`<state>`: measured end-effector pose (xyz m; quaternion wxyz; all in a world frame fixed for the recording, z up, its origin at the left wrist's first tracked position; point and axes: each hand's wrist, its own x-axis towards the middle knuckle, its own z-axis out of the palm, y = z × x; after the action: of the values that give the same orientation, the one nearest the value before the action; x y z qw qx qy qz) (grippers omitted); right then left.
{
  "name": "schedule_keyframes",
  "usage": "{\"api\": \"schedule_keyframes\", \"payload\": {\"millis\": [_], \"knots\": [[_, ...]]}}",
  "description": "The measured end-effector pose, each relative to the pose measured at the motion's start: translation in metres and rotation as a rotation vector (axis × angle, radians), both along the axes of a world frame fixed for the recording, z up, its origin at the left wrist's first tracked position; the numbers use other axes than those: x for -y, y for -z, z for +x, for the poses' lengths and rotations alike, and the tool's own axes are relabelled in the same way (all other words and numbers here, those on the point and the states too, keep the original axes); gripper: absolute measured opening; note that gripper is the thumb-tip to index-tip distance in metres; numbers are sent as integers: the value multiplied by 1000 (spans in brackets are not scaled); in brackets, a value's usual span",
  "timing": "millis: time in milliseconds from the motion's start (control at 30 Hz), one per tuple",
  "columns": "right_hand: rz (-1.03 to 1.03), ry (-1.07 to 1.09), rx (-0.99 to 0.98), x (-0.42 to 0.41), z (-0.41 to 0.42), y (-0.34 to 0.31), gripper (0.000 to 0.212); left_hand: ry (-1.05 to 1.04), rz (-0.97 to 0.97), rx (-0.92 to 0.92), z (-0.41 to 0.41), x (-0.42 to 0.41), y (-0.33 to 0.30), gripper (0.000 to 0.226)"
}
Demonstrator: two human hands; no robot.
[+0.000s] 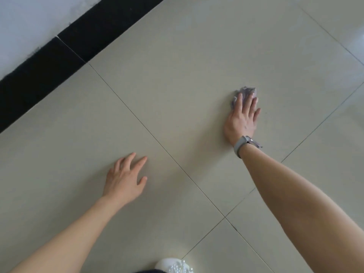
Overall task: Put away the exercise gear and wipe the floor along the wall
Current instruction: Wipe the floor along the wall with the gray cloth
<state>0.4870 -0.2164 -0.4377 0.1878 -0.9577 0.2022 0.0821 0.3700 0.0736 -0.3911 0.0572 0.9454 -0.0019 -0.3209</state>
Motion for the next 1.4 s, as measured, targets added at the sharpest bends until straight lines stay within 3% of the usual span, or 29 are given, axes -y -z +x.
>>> {"api": "schedule_keyframes", "payload": {"millis": [67, 167, 200, 267, 333, 467, 533, 600, 733, 800, 867, 1000, 1067, 1133, 1300, 1400], "knots": [[11, -343, 99, -48, -26, 7, 55, -15, -18, -16, 17, -6, -13, 58], [43, -1088, 168, -113, -81, 8, 51, -78, 31, 35, 41, -24, -31, 57], [42, -1244, 133, -119, -87, 6, 52, -97, 54, 46, 49, -30, -36, 57], [12, -1357, 78, -113, -70, 5, 53, -144, 73, 61, 64, -43, -46, 56], [-36, -1181, 94, -96, -38, 7, 55, -156, 62, 73, 76, -54, -52, 57], [60, -188, -97, -59, 54, -8, 56, -138, 54, 65, 103, -74, -37, 62], [62, 4, -110, -79, 67, -12, 55, -169, 45, 51, 120, -82, -25, 64], [49, -180, -31, -118, 46, -3, 53, -199, 42, 43, 139, -86, -13, 64], [19, -1179, 155, -191, -26, 11, 50, -179, 63, 42, 175, -94, 14, 71], [-33, -1371, 125, -181, -7, 14, 53, -129, 90, 34, 183, -98, 23, 77], [-92, -1212, 106, -165, 36, 13, 56, -113, 95, 26, 184, -104, 28, 81], [7, -458, -152, -136, 135, -2, 53, -109, 33, -19, 184, -110, 34, 84], [69, -271, -220, -151, 159, -8, 52, -125, -5, -33, 184, -111, 37, 84], [71, -319, -215, -181, 154, -7, 55, -141, -30, -32, 184, -113, 41, 85], [43, -931, -112, -235, 92, -9, 77, -147, -55, -46, 185, -113, 39, 84], [-100, -1136, -147, -210, 124, -10, 78, -138, -54, -60, 187, -114, 39, 84]]}}
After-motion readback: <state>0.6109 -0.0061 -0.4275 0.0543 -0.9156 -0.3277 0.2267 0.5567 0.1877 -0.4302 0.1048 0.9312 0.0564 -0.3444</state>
